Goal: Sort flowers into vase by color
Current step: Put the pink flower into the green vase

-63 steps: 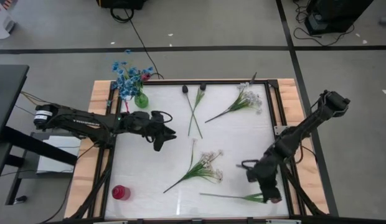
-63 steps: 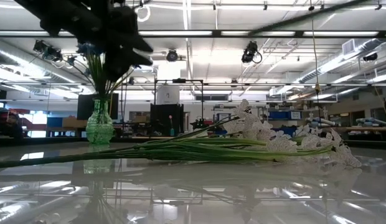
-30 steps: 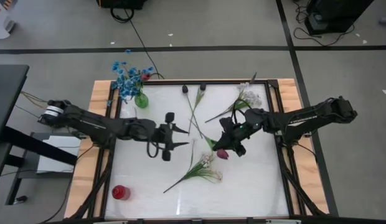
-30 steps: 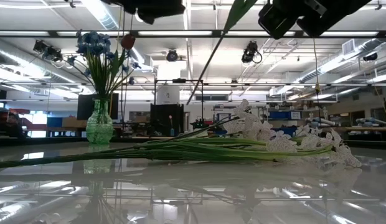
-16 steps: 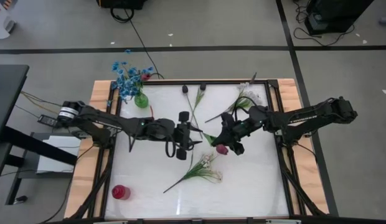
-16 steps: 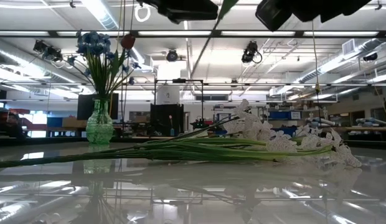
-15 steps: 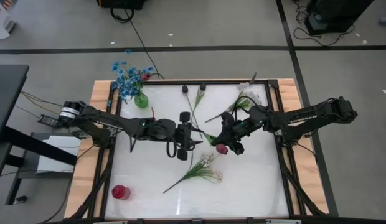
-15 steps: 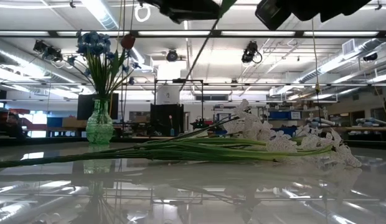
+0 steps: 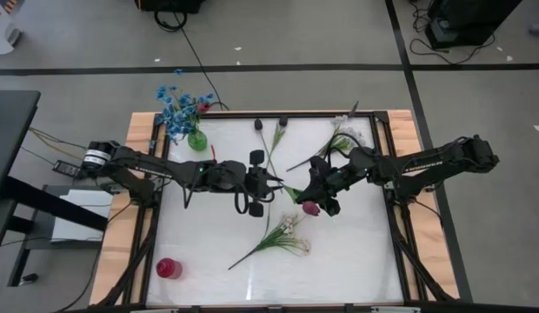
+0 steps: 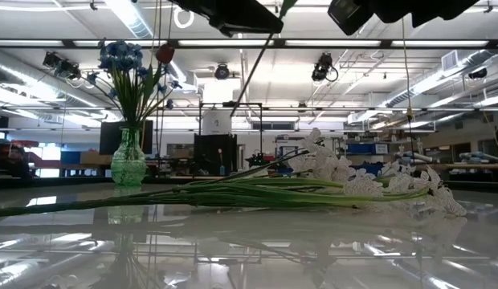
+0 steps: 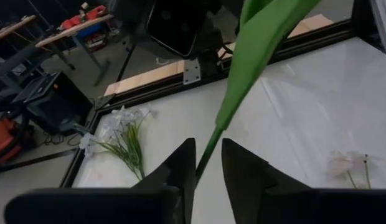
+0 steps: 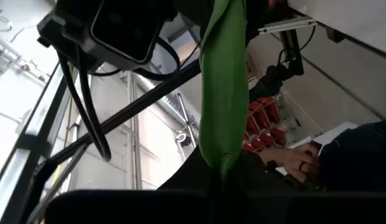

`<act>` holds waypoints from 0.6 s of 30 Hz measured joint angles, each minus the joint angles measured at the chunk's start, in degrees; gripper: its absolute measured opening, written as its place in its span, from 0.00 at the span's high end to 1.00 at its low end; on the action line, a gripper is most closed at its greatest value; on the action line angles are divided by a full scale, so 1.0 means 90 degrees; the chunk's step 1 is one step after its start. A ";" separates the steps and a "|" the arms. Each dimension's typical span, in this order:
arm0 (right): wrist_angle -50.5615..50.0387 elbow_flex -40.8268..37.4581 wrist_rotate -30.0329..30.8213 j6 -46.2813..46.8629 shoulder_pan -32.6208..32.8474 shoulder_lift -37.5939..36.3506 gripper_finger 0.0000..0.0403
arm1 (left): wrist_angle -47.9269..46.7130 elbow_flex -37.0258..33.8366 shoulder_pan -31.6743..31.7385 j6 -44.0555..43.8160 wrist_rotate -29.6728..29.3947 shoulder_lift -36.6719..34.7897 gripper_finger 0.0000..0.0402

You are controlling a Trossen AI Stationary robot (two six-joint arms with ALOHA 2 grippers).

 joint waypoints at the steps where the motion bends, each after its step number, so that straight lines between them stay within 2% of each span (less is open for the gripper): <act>1: 0.0005 0.0000 -0.0004 -0.0108 0.0000 0.0000 0.94 | -0.0004 0.0000 -0.0002 0.0001 -0.0004 0.0000 0.81; 8: 0.0030 0.0000 -0.0048 -0.0870 -0.0024 0.0000 0.92 | -0.0081 -0.0002 -0.0005 0.0002 0.0000 0.0000 0.97; 14: 0.0403 0.0000 -0.0237 -0.1492 -0.0032 0.0000 0.82 | -0.0290 -0.0002 0.0012 0.0025 0.0034 -0.0002 0.98; 18: 0.0427 -0.0007 -0.0491 -0.1652 -0.0036 -0.0021 0.73 | -0.0657 0.0005 -0.0036 0.0405 0.0046 -0.0012 0.98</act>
